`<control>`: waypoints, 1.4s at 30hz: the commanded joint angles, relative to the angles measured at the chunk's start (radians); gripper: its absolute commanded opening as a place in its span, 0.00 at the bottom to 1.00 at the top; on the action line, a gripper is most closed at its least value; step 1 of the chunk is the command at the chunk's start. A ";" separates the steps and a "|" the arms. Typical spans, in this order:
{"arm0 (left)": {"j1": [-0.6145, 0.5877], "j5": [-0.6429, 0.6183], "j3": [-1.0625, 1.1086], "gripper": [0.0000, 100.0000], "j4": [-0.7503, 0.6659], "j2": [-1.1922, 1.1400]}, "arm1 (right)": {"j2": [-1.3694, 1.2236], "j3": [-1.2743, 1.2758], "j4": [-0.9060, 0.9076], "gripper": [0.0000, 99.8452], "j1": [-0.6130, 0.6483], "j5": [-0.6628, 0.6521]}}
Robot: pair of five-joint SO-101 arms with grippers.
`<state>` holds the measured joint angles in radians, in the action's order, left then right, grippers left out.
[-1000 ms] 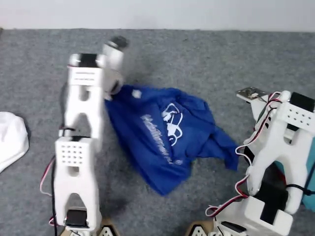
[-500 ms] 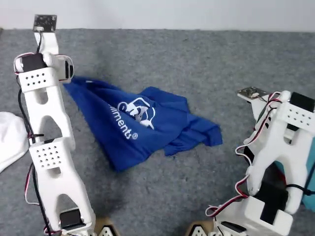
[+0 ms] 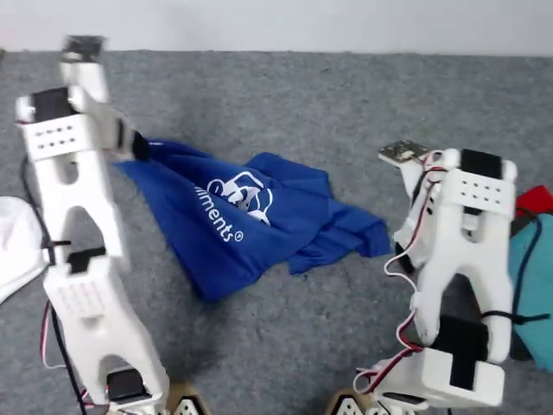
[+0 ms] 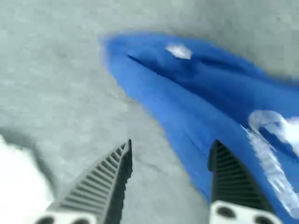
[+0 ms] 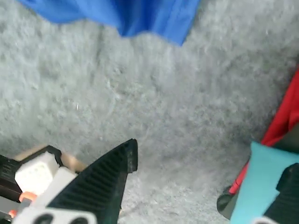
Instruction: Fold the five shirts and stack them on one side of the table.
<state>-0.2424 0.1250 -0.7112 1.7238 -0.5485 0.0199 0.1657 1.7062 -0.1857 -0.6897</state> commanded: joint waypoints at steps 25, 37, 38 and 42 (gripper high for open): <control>0.170 -0.238 0.780 0.26 0.011 0.046 | -0.085 -0.005 -0.030 0.46 0.030 0.037; 0.376 -0.324 0.604 0.26 -0.011 0.038 | -0.087 -0.005 -0.028 0.46 0.030 0.037; 0.397 -0.324 0.604 0.26 -0.020 0.038 | -0.085 -0.005 -0.025 0.46 0.028 0.037; 0.427 -0.318 0.605 0.22 -0.023 0.038 | -0.085 -0.006 0.001 0.46 0.028 0.037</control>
<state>0.1657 -0.1849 -0.0760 1.7085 -0.5194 -0.0706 0.1657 1.6878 -0.1596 -0.6651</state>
